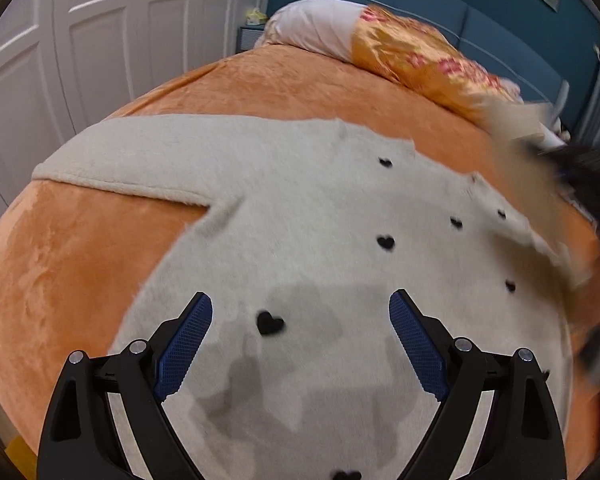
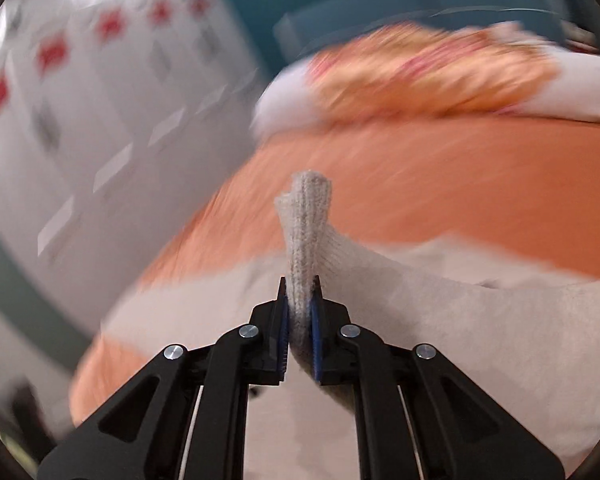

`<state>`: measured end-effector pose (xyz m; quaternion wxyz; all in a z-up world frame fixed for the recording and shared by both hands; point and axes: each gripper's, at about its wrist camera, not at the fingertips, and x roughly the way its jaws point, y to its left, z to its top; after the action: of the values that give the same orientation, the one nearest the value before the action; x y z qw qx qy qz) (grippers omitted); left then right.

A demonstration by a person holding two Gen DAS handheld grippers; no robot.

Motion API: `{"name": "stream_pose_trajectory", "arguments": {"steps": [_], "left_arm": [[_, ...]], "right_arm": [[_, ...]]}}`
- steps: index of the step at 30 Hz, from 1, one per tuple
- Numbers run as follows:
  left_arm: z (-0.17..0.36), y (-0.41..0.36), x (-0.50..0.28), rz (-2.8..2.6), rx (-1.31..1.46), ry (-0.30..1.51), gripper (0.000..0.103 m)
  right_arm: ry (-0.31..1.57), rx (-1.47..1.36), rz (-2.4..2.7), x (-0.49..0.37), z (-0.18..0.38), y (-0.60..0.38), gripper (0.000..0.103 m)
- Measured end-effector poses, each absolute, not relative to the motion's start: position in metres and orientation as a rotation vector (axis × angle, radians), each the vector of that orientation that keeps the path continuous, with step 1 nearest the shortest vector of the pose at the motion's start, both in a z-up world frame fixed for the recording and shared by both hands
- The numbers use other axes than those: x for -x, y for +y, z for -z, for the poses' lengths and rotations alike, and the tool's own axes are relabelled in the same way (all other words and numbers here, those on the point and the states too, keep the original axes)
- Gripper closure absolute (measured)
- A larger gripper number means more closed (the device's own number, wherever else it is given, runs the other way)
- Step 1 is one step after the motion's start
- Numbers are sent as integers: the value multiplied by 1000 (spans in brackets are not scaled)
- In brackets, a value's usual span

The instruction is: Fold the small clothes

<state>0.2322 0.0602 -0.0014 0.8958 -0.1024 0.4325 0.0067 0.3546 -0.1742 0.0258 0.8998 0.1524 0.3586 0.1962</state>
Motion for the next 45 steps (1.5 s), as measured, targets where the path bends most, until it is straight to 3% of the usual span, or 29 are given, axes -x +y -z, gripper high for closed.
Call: {"name": "stream_pose_trajectory", "arguments": {"steps": [5, 9, 18, 22, 24, 26, 27, 28, 30, 31, 36, 40, 45], "left_arm": [[7, 81, -247, 13, 279, 918, 15], [20, 93, -266, 54, 375, 940, 15], [50, 66, -316, 124, 479, 987, 15], [53, 52, -336, 84, 419, 974, 17], [50, 45, -346, 98, 398, 973, 41], [49, 44, -357, 104, 385, 988, 83], [47, 43, -362, 129, 392, 987, 94], [45, 42, -366, 148, 392, 986, 97], [29, 38, -370, 165, 363, 935, 98], [19, 35, -371, 173, 341, 903, 98], [-18, 37, -360, 178, 303, 739, 98], [48, 29, -374, 134, 221, 918, 97], [67, 29, -367, 108, 215, 899, 93]], "right_arm": [[979, -134, -467, -362, 61, -63, 84], [895, -286, -471, -338, 35, -103, 52], [757, -443, 86, -235, 12, -309, 46], [798, -475, 208, -233, 19, -351, 46], [826, -458, 211, -227, 35, -355, 46], [860, -442, 201, -244, 51, -357, 46], [883, -432, 193, -254, 55, -351, 51], [908, -420, 183, -262, 59, -344, 56], [925, -397, 176, -272, 63, -333, 85], [871, -396, 176, -273, 51, -331, 91], [579, -464, 160, -236, 3, -338, 94], [867, -486, 235, -258, 83, -356, 94], [759, -464, 248, -247, 34, -348, 91]]}}
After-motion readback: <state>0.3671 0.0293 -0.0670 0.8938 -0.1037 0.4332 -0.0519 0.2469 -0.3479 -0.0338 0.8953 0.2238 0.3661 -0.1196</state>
